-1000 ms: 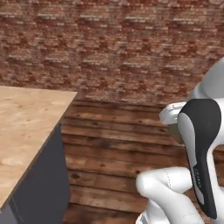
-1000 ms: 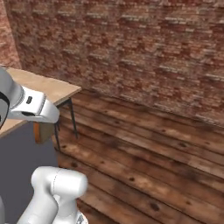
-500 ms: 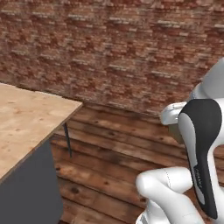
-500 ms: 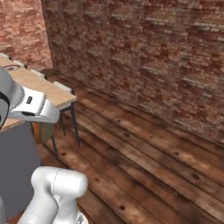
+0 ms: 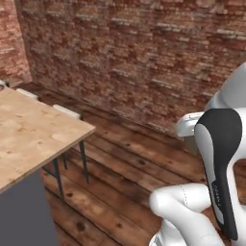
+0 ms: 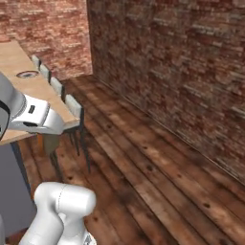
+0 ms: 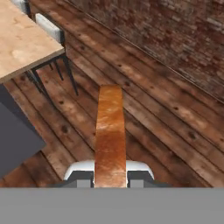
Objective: Start the toaster. Once the lever pops up, take the bread to the plate on the dining counter.
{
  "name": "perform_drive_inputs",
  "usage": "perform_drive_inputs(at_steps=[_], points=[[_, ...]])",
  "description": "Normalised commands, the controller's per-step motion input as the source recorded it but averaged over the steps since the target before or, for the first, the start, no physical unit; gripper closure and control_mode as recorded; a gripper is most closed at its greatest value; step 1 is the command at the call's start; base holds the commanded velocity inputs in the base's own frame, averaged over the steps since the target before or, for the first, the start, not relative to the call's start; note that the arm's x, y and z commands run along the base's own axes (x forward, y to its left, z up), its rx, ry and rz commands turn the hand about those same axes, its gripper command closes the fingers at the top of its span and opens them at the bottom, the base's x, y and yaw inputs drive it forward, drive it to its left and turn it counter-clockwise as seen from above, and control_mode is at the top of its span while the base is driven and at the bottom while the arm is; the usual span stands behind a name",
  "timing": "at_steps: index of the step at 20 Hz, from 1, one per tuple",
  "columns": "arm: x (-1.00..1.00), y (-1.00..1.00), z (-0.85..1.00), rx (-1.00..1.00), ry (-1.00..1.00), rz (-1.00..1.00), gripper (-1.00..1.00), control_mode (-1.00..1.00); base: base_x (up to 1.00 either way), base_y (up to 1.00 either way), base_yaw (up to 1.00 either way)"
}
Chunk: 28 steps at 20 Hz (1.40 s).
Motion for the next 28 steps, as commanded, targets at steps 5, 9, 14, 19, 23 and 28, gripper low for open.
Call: perform_drive_inputs(at_steps=[5, 9, 14, 19, 23, 28], points=[[0.00, 0.00, 0.00, 0.00, 0.00, 0.00, 1.00, 1.00, 1.00, -0.95, 0.44], [0.00, 0.00, 0.00, 0.00, 0.00, 0.00, 1.00, 1.00, 1.00, -1.00, 0.39], [0.00, 0.00, 0.00, 0.00, 0.00, 0.00, 1.00, 1.00, 1.00, -0.99, 0.40], [0.00, 0.00, 0.00, 0.00, 0.00, 0.00, 1.00, 1.00, 1.00, -0.90, 0.44], [0.00, 0.00, 0.00, 0.00, 0.00, 0.00, 1.00, 1.00, 1.00, -0.93, 0.44], [0.00, 0.00, 0.00, 0.00, 0.00, 0.00, 1.00, 1.00, 1.00, -0.86, 0.47]])
